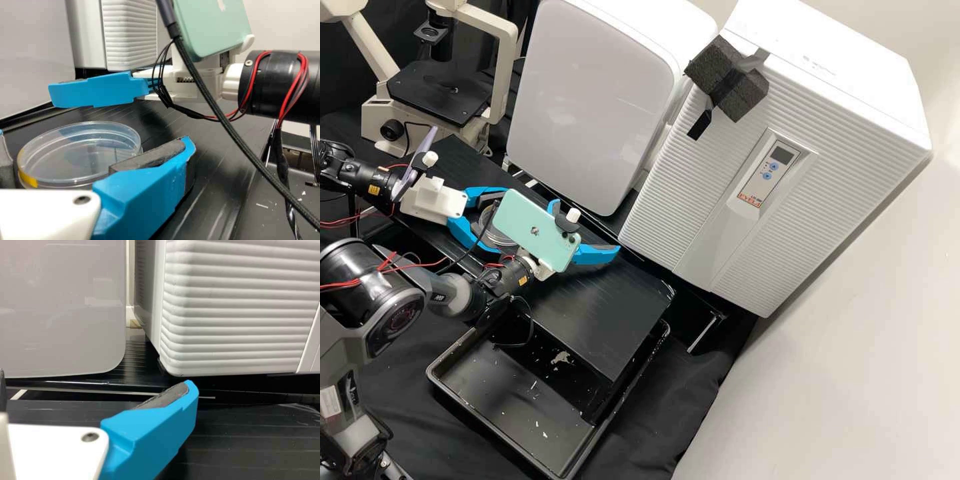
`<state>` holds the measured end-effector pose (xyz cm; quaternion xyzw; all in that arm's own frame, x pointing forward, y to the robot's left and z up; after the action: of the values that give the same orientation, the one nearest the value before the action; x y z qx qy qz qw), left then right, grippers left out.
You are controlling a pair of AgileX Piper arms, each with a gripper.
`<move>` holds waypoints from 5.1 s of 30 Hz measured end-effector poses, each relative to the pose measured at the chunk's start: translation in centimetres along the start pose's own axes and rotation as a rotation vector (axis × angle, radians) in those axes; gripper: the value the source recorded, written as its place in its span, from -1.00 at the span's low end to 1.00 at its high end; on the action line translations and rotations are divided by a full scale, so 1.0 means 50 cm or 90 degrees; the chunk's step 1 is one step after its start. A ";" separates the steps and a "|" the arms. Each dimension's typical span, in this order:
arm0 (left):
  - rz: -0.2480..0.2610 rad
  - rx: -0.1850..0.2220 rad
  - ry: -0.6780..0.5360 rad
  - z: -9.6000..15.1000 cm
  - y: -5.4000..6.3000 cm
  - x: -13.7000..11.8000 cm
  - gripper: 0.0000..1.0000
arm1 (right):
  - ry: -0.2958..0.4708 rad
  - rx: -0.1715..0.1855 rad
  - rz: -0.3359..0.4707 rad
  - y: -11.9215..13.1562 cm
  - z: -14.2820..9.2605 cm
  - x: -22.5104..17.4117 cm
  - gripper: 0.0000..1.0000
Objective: Place the petri dish on the microscope
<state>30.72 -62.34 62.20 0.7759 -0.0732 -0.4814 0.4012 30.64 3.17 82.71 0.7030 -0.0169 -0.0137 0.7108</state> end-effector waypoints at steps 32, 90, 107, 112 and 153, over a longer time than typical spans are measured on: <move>0.016 -0.002 -0.004 -0.007 -0.016 0.012 1.00 | 0.000 0.000 0.000 0.000 0.000 0.000 1.00; 0.023 -0.017 -0.017 -0.008 -0.021 0.008 -1.00 | 0.000 0.000 0.000 0.000 0.000 0.000 1.00; 0.020 -0.023 -0.022 -0.010 -0.021 0.007 -1.00 | 0.000 0.000 0.000 0.000 0.000 0.000 1.00; 0.024 -0.023 -0.022 -0.019 -0.019 -0.002 -1.00 | 0.000 0.000 0.000 0.000 0.000 0.000 1.00; 0.161 -0.096 0.257 -0.224 0.123 -0.292 -1.00 | 0.000 0.000 0.000 0.000 0.000 0.000 1.00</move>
<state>33.77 -52.97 78.91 0.8087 -0.0519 -0.2671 0.5215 30.64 3.17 82.71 0.7030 -0.0169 -0.0137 0.7108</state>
